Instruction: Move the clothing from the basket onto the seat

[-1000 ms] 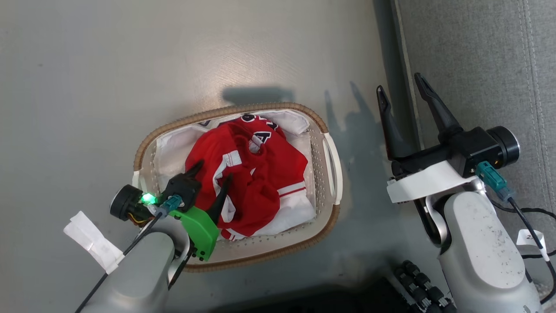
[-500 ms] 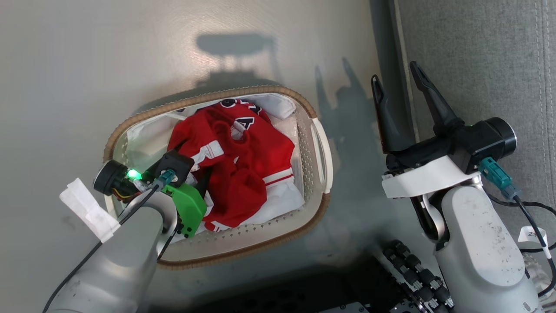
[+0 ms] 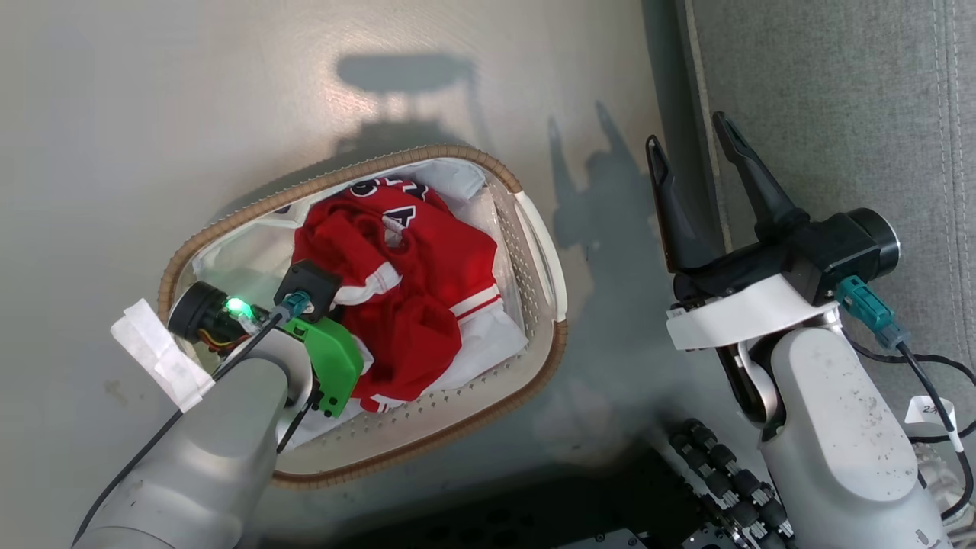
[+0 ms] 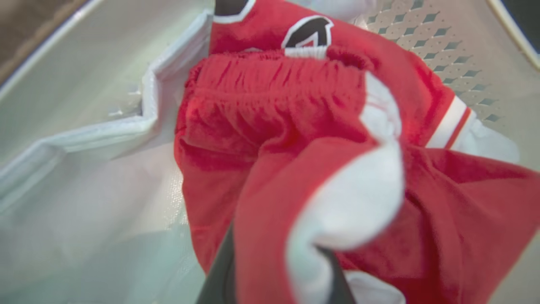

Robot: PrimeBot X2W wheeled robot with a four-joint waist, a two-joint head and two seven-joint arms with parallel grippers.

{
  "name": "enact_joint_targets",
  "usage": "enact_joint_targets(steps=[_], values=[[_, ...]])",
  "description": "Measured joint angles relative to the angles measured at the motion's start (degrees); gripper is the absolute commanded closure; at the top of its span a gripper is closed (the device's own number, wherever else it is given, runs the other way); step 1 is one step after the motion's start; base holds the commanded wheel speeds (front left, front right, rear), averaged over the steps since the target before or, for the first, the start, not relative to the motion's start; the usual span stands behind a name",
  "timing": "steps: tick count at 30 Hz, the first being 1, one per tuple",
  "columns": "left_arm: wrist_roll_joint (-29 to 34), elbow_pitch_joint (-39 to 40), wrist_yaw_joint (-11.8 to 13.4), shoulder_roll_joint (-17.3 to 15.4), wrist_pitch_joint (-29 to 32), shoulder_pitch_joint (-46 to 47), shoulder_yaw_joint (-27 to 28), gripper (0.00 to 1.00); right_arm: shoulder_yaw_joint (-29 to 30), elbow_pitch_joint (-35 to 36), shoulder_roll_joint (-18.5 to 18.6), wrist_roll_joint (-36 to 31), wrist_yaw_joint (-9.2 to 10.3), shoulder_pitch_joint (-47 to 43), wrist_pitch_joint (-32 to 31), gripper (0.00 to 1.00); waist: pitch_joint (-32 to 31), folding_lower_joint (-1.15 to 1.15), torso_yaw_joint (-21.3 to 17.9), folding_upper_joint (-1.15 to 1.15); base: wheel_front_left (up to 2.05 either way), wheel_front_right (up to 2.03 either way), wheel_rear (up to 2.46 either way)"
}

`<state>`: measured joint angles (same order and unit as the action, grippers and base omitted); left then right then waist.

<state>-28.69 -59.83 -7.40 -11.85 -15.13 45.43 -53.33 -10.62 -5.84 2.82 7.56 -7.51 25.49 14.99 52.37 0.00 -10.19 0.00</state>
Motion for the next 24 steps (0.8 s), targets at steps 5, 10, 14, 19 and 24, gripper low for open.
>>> enact_joint_targets(steps=[5,10,14,19,24], values=[[0.23,2.14,0.00,-0.25,0.00,-0.52,0.35,1.00,-0.44,-1.29,0.00,0.59,0.00,0.04,0.00,0.00,-2.08,0.00,0.16,0.00,0.00,0.00,0.00],[0.33,4.24,0.00,-0.30,0.00,-2.93,1.22,1.00,-1.08,-2.83,-0.02,1.44,0.00,0.06,0.00,0.00,-5.56,0.00,0.22,0.00,0.00,0.00,0.00],[0.57,7.27,0.00,-0.44,0.00,-5.61,2.66,1.00,-1.45,-4.36,-0.01,1.88,0.00,-0.24,0.01,0.00,-9.25,0.00,0.37,0.00,0.00,0.00,0.00],[1.15,11.41,0.00,-0.77,0.00,-9.25,4.63,1.00,-1.64,-6.35,-0.02,2.14,0.00,-1.52,0.00,0.00,-14.48,0.00,0.79,0.00,0.00,0.00,0.00],[2.25,15.96,0.00,-0.81,0.01,-12.21,7.27,1.00,-0.94,-8.31,-0.03,2.78,0.00,-3.49,0.01,0.00,-20.24,-0.01,1.67,0.00,0.00,0.00,0.00]])
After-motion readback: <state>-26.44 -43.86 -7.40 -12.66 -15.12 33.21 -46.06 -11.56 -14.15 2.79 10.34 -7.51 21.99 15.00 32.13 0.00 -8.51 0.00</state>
